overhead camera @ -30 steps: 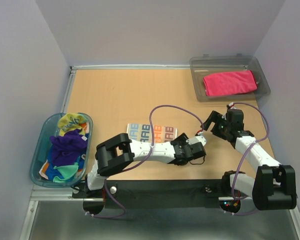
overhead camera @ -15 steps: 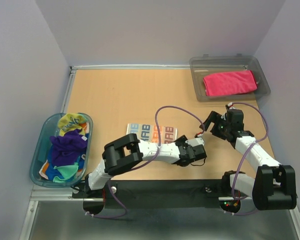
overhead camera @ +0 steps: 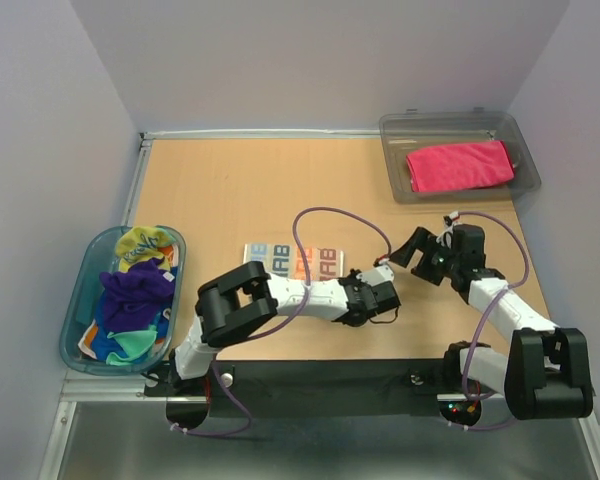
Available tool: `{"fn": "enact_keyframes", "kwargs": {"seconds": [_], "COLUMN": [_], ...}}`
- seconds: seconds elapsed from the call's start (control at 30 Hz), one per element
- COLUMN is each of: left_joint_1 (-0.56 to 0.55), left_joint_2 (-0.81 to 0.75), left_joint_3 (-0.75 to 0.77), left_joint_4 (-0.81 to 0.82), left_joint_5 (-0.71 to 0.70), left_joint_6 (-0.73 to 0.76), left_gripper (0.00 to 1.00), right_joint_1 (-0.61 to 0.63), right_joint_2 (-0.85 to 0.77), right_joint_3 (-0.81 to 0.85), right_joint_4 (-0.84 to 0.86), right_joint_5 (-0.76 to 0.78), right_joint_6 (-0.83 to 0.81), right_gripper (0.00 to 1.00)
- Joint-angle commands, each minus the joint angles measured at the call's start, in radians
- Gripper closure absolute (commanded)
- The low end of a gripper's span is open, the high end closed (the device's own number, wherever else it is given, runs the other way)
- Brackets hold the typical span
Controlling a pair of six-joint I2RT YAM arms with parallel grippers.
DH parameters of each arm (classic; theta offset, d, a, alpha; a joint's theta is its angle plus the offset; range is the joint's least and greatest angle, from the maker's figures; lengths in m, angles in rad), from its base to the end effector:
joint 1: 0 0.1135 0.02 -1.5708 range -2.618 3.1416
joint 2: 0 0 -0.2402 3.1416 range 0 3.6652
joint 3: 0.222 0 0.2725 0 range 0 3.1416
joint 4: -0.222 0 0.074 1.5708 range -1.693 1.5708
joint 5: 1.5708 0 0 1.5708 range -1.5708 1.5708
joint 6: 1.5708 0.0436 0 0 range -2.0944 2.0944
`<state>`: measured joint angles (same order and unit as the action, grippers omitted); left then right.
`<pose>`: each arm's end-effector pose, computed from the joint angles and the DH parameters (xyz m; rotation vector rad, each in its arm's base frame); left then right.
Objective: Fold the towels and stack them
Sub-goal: Fold the towel
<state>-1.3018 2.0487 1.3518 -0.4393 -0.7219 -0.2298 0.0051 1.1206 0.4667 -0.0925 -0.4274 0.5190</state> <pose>0.1388 -0.3951 0.1054 1.0221 2.1006 0.2772 0.2463 0.0193 0.1385 0.3807 2.3240 0.7570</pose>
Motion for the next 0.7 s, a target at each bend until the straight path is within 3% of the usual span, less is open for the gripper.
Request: {"fn": "enact_keyframes", "kwargs": {"seconds": [0.0,0.1,0.2,0.37,0.47,0.6,0.67], "left_joint_1": [0.036,0.050,0.058,0.061,0.061,0.058,0.058], "left_joint_2": [-0.163,-0.235,-0.259,-0.249,-0.228,-0.193,-0.176], "left_joint_3": [-0.069,-0.111,-0.120,-0.123,-0.115,-0.096,-0.063], "left_joint_4": [0.100,0.158,0.172,0.165,0.149,0.133,0.116], "left_joint_5": [0.111,0.168,0.190,0.187,0.177,0.179,0.174], "left_joint_6": [-0.031,-0.026,-0.023,-0.023,-0.028,-0.028,-0.034], "left_gripper": [1.00,1.00,1.00,1.00,1.00,0.79,0.61], "right_joint_1": [-0.001,-0.001,0.035,0.168,0.180,0.179,0.176], "right_joint_2": [0.025,0.067,0.123,0.225,0.274,0.249,0.213], "right_joint_3": [-0.049,-0.112,-0.152,-0.148,-0.160,-0.160,-0.146], "right_joint_4": [0.199,0.385,0.568,0.666,0.729,0.656,0.582], "right_joint_5": [-0.164,-0.266,-0.268,-0.174,-0.131,-0.039,0.008], "right_joint_6": [0.143,0.291,0.426,0.509,0.538,0.486,0.425], "right_gripper": [0.00,0.00,0.00,0.00,0.00,0.00,0.00]}}
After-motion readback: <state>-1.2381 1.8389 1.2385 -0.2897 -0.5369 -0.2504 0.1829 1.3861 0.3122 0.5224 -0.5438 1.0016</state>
